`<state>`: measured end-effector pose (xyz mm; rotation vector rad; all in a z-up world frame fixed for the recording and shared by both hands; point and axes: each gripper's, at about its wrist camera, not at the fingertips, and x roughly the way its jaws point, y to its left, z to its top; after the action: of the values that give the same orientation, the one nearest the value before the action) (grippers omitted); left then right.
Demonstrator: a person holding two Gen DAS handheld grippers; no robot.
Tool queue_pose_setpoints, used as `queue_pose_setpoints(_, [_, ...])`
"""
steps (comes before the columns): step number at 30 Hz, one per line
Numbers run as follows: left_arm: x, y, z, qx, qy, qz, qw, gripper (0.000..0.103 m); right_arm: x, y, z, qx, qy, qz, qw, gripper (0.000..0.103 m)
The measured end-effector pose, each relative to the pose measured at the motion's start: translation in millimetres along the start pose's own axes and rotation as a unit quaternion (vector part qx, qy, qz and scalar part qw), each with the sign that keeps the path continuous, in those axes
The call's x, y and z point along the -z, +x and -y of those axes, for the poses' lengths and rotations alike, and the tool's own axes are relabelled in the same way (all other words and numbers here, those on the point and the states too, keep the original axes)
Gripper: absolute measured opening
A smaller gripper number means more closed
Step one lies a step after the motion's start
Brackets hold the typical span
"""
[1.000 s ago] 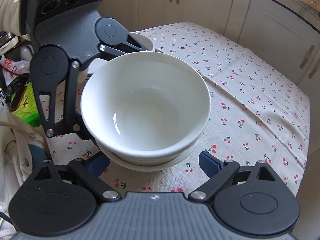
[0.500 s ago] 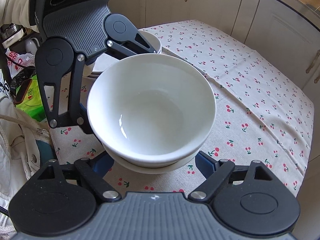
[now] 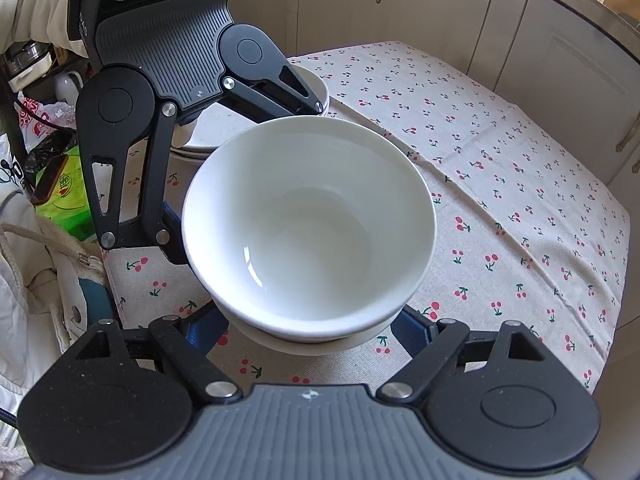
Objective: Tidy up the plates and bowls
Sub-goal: 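Carry the bowl stack with both grippers over the fruit-decal plate stack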
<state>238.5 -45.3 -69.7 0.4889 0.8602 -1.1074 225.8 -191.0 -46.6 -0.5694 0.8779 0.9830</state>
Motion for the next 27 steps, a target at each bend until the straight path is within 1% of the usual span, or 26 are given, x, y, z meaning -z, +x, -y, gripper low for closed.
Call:
queue_pose_setpoints(9, [-2.9, 3.2, -3.1, 0.013, 0.009, -0.007, 0.9999, 0.085, -0.4, 0.0, 1.6, -0.002, 0.0, -0.002, 1.0, 0.09])
queue_pose_setpoints(22, [-2.9, 4.0, -1.9, 0.012, 0.013, -0.007, 0.9998, 0.084, -2.2, -0.9, -0.5, 0.004, 0.004, -0.008, 1.0, 0.09])
queue_pose_setpoints(27, [-3.0, 4.7, 0.0, 0.013, 0.015, -0.006, 0.9998, 0.084, -1.5, -4.6, -4.2, 0.011, -0.006, -0.012, 1.0, 0.09])
